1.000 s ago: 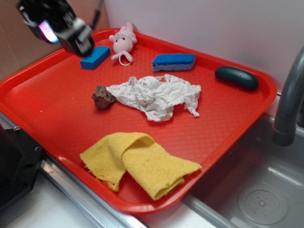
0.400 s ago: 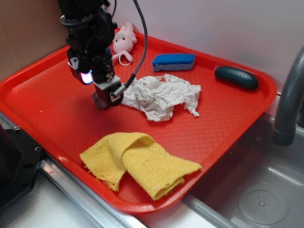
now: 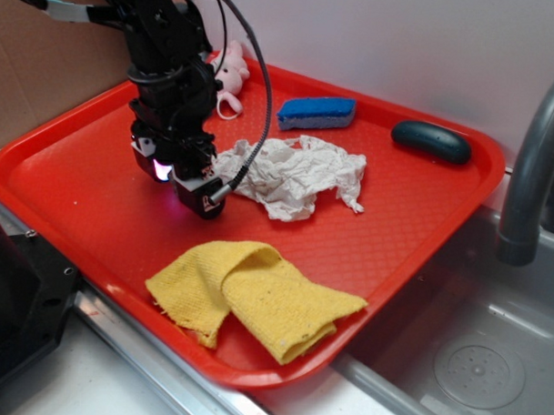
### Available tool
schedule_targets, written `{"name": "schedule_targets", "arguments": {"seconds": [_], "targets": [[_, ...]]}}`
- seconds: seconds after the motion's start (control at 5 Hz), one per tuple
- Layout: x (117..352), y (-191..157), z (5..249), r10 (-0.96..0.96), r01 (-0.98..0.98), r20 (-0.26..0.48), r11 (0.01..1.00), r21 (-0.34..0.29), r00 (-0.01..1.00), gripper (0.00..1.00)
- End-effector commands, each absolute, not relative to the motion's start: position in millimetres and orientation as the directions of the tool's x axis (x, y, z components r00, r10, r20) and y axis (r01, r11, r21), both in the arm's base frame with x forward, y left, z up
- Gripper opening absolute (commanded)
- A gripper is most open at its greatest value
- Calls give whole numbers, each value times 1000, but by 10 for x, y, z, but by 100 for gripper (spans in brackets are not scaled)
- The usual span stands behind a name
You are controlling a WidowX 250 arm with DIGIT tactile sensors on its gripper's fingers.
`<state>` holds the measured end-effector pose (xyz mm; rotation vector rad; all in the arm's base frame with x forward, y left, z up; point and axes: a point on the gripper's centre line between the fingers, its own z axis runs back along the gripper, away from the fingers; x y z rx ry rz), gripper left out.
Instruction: Grab the rock.
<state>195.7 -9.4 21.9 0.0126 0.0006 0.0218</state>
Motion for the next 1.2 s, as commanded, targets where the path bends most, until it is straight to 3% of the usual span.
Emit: {"name": "schedule_targets", "arguments": {"seconds": [0.0, 0.2, 0.4, 0.6, 1.0], "targets": [[1698, 21, 941, 69, -68, 51, 998, -19, 996, 0], [1418, 320, 1429, 96, -95, 126, 995, -16, 987, 0], [1284, 299, 1942, 223, -238, 177, 969, 72, 959, 0], [1265, 270, 2430, 214, -219, 206, 976, 0, 955, 0], [1350, 290, 2301, 256, -257, 160, 966, -14, 953, 0]]}}
